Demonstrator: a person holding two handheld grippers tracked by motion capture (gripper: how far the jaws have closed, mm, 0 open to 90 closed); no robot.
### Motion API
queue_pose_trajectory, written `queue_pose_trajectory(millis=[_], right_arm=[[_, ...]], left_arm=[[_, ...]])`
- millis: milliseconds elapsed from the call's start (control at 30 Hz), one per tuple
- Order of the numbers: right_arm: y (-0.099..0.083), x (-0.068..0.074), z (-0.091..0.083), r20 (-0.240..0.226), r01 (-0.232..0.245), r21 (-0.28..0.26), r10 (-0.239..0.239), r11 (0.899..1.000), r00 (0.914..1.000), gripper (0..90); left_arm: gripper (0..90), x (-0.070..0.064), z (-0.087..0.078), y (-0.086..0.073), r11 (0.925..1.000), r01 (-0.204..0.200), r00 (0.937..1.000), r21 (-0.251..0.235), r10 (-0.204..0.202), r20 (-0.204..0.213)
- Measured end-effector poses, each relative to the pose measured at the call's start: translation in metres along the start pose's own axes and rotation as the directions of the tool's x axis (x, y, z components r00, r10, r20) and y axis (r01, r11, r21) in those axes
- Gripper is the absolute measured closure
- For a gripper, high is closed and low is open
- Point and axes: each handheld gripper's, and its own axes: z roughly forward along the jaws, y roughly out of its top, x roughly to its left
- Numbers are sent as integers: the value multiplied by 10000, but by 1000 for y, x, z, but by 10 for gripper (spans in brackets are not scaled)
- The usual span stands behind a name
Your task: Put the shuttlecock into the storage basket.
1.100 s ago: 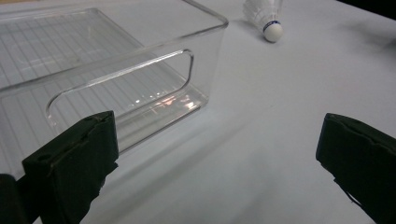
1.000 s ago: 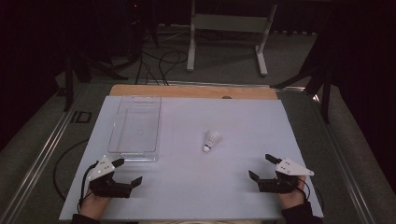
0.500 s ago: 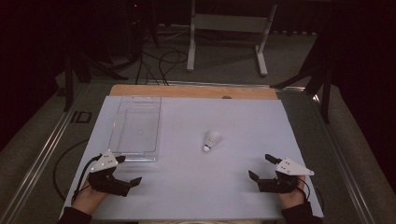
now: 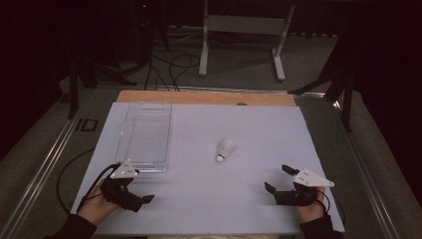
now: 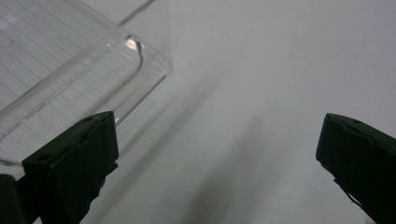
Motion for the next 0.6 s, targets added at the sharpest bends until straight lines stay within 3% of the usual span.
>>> queue_pose_trajectory(millis=[433, 467, 533, 600], right_arm=[[0, 1, 0, -114, 33, 19, -33, 10000, 9999, 82], [0, 1, 0, -124, 37, 10, -37, 10000, 9999, 82], [0, 1, 0, -118, 39, 13, -39, 10000, 9999, 82], [0, 1, 1, -118, 27, 11, -27, 10000, 9999, 82]], left_arm=[[0, -3, -3, 9, 9943, -196, 9998, 1052, 188, 92], [0, -3, -3, 12, 9914, -291, 9995, 1277, 272, 164], [0, -3, -3, 12, 9914, -291, 9995, 1277, 272, 164], [0, -4, -2, 15, 9854, -437, 9988, 1645, 396, 282]])
